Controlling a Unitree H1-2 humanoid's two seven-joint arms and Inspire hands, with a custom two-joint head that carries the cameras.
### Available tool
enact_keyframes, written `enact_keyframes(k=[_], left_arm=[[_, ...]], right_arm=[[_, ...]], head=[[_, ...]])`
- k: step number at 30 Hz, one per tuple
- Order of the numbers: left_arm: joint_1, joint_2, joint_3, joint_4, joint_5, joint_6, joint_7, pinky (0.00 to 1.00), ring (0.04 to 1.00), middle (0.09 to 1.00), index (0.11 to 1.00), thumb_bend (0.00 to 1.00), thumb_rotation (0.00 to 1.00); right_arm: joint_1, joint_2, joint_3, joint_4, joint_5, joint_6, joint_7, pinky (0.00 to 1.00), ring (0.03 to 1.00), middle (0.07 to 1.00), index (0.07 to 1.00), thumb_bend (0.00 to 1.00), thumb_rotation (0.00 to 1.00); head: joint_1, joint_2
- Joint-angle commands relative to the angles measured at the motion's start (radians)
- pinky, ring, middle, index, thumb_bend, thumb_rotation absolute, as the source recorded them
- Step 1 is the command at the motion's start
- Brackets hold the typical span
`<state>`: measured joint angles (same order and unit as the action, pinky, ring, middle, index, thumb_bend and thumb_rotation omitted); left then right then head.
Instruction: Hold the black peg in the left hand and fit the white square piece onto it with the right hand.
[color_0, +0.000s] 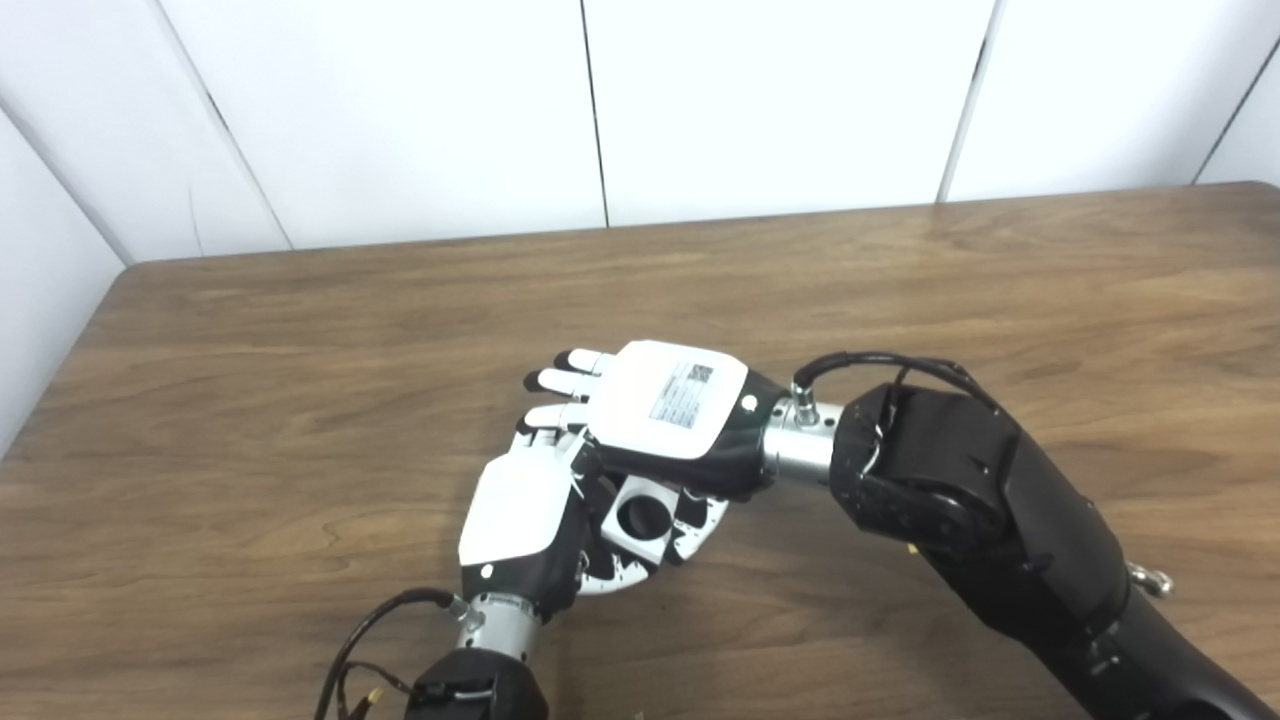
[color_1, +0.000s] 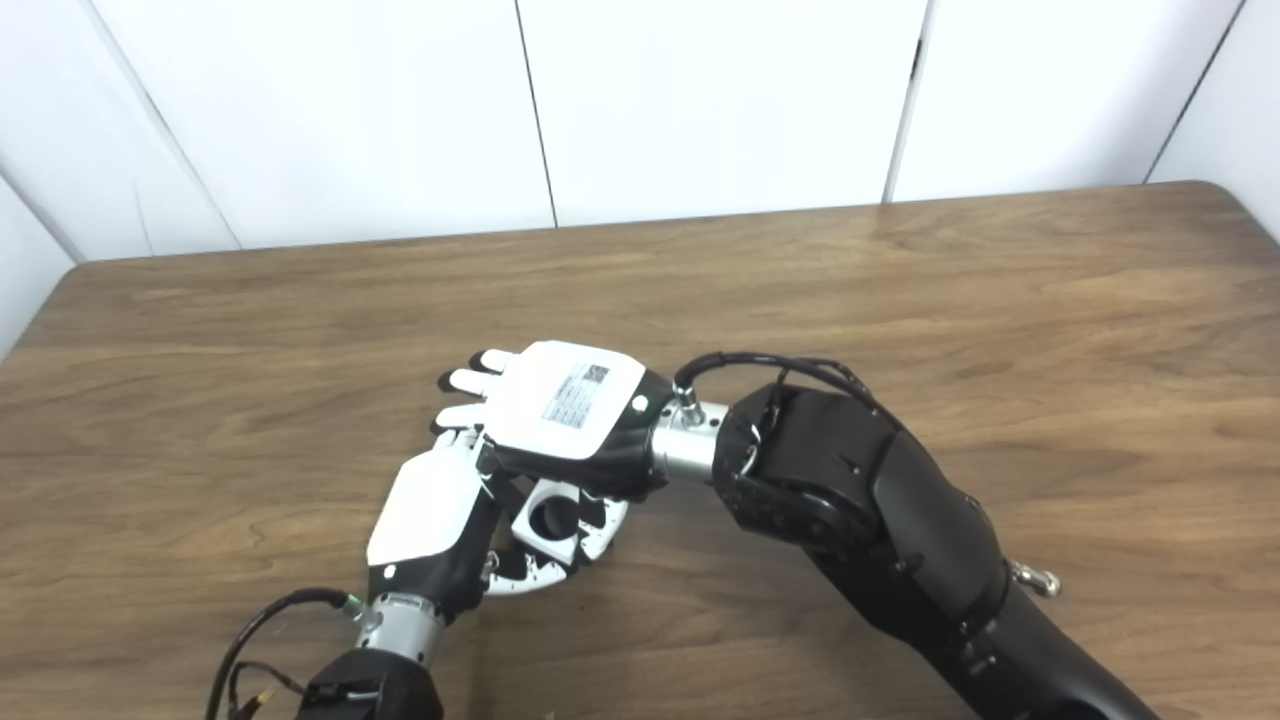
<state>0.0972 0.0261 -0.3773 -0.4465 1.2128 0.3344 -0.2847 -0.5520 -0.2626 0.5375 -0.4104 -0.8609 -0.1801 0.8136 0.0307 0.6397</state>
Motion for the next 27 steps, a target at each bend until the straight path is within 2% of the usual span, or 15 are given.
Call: enact_keyframes(k=[1,27], left_arm=[[0.009,-0.021,-0.005,-0.002,0.016,-0.008,0.018,1.0,1.0,0.915,0.493,0.51,0.06],[0.002,-0.036,-0.001,0.0,0.014,-0.001,0.018,1.0,1.0,0.915,0.491,0.51,0.06]], right_arm=[[-0.034,0.002,-0.009,-0.001,-0.004,-0.012,-0.014,1.0,1.0,0.935,0.487,0.52,0.15],[-0.021,-0.04,-0.028,0.05,-0.008,-0.039,-0.06,1.0,1.0,0.93,0.487,0.53,0.14]], head=[[0.0,0.001],[-0.001,-0.002]])
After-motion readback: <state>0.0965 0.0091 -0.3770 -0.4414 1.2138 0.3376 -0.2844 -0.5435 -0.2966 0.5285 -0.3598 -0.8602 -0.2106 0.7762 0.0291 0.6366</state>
